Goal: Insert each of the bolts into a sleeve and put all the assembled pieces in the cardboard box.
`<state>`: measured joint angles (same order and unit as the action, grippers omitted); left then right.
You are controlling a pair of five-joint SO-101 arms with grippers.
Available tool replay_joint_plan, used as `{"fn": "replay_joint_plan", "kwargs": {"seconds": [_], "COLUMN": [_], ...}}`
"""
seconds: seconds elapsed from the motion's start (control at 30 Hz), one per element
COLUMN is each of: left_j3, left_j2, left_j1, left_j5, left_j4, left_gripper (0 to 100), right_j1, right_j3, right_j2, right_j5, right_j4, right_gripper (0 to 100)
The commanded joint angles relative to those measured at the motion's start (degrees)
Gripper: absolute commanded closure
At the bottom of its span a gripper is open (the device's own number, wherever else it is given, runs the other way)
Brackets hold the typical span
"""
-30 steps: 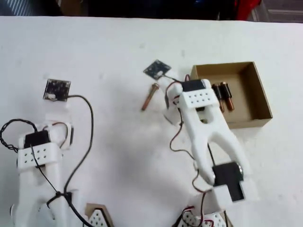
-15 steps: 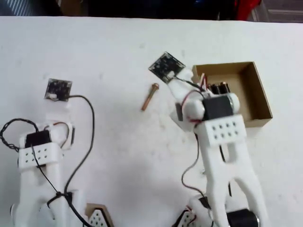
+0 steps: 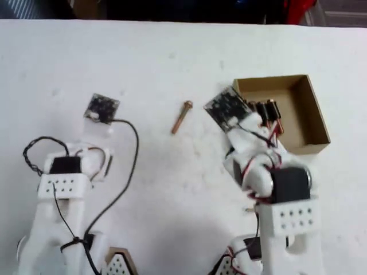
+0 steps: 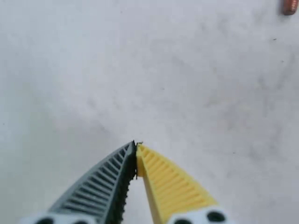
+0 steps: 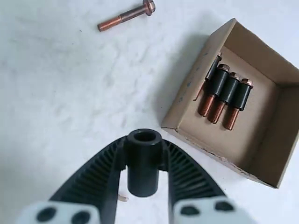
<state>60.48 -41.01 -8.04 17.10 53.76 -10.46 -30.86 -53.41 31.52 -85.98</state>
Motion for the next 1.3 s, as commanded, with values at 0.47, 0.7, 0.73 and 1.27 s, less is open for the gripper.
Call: {"fn": "replay_joint_plan", "kwargs": {"seconds": [0.47, 0.7, 0.73, 1.27], "left_j3": [-16.79, -19.43, -19.52, -40.44], "left_j2": [-1.63, -1.63, -1.63, 20.09], "left_j1": [7.08, 11.65, 13.32, 21.05], "left_j5": [5.54, 5.63, 5.63, 5.36], "left_j4": [11.43, 14.07, 14.07, 19.96], "left_gripper": [98, 98, 98, 98], "right_j1": [-1.36, -9.01, -8.92, -8.84], "right_j3": [-26.29, -32.97, -32.97, -43.16], "right_j2": [-23.87, -28.79, -29.49, -35.38], "right_j5": [-10.64, -12.13, -12.13, -12.22], "right_j4": [15.78, 21.49, 21.41, 30.11], "right_gripper": [98.1, 98.1, 98.1, 98.1]}}
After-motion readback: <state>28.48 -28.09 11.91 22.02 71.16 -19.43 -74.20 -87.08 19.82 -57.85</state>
